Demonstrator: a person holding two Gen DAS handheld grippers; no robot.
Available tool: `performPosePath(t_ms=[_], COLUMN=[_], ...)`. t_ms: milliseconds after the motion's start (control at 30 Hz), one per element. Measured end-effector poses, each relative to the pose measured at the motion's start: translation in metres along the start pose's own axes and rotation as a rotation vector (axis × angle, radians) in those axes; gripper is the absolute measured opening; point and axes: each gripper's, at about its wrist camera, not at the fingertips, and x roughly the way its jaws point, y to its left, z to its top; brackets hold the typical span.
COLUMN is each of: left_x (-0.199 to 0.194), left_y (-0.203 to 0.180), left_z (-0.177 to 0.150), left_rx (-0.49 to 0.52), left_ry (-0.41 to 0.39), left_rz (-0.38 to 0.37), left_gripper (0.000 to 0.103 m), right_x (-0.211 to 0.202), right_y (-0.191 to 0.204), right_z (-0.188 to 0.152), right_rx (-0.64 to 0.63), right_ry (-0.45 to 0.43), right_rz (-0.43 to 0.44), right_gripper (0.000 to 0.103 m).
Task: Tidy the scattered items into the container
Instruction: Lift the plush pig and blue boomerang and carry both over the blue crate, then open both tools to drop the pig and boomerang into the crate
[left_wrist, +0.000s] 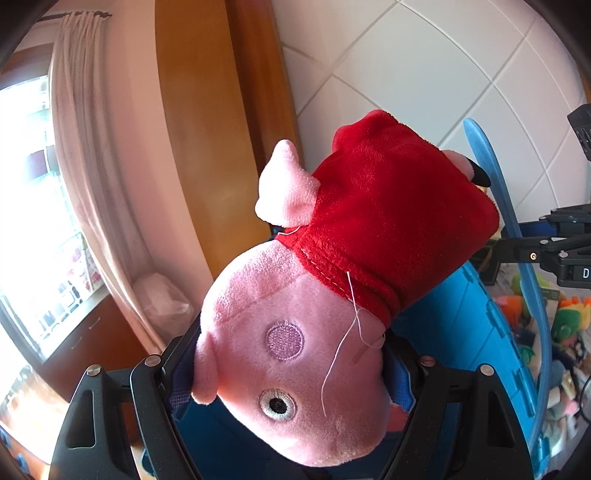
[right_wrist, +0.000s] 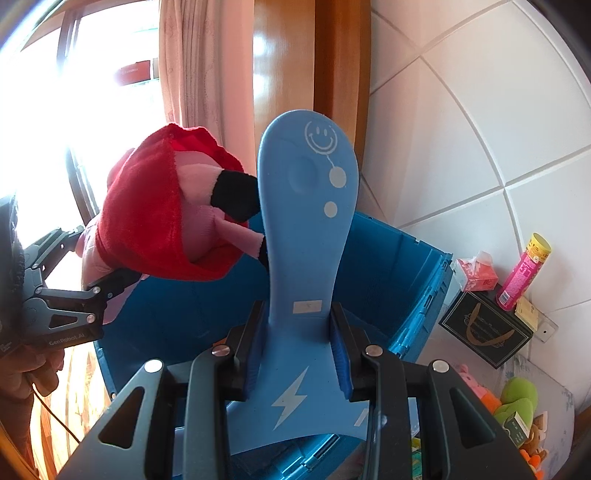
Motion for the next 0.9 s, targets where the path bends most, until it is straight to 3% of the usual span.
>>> performPosePath(t_ms=[433, 500, 533, 600, 633, 900], left_x=[0.013, 0.014, 0.015, 0.016, 0.017, 0.014], left_y=[0.012, 0.012, 0.011, 0.010, 0.010, 0.014], left_z=[0.001, 0.000, 0.001, 0.002, 0.003, 0.003], left_rx=[0.006, 0.012, 0.013, 0.015, 0.013, 0.000], left_ry=[0.006, -0.003, -0.004, 0.006, 0.008, 0.009], left_rz=[0.002, 0.008, 0.005, 0.006, 0.010, 0.020], left_gripper=[0.083, 0.089, 0.097, 0.103, 0.103, 0.103], right_x=[0.024, 0.025, 0.026, 0.028, 0.028, 0.021], right_y=[0.013, 0.014, 0.015, 0.016, 0.015, 0.007], right_z=[0.007, 0.007, 0.008, 0.008, 0.007, -0.002], right_rx=[-0.007, -0.009, -0.013, -0.014, -0.007, 0.036], right_ry=[0.018, 0.007, 0.002, 0.003, -0.004, 0.005], right_rz=[0.019, 0.028, 0.027, 0.010, 0.009, 0.008], right_gripper=[0.033, 0.033, 0.035, 0.084, 0.103, 0.103])
